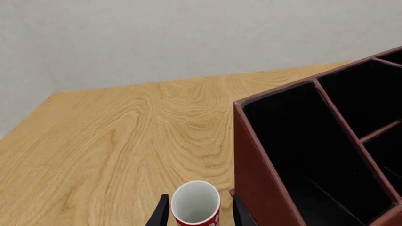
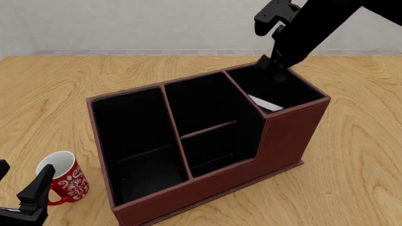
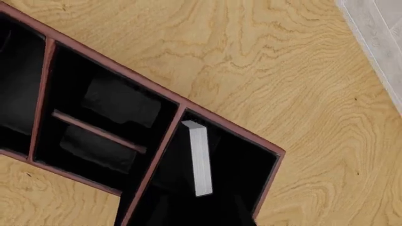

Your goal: Pick up the book and place it in the right compartment of the caddy.

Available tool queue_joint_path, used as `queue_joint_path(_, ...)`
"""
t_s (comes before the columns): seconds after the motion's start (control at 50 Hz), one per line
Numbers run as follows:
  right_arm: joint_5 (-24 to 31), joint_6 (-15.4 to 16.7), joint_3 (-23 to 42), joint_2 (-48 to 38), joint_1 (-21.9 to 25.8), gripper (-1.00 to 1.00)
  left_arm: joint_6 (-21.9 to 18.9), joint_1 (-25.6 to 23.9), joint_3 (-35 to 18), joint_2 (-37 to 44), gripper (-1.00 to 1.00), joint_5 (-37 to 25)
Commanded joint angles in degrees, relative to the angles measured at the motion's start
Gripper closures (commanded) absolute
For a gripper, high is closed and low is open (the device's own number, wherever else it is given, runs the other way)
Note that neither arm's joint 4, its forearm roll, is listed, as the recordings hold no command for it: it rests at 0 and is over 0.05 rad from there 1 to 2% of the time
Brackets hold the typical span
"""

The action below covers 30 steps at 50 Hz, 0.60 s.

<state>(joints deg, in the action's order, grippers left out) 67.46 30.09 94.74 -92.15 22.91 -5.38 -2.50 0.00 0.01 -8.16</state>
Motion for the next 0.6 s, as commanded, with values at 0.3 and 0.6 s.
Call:
queue_joint_path(0.3, 2.4, -1.6, 4.1, 8.9, 3.0, -1.0, -0.6, -0.6, 0.0, 0.0, -1.0, 1.2)
queue_joint_path(0.6, 2.4, -3.2, 5.7, 16.0, 7.5, -1.0, -1.4, -0.6, 0.0, 0.0, -1.0, 2.2)
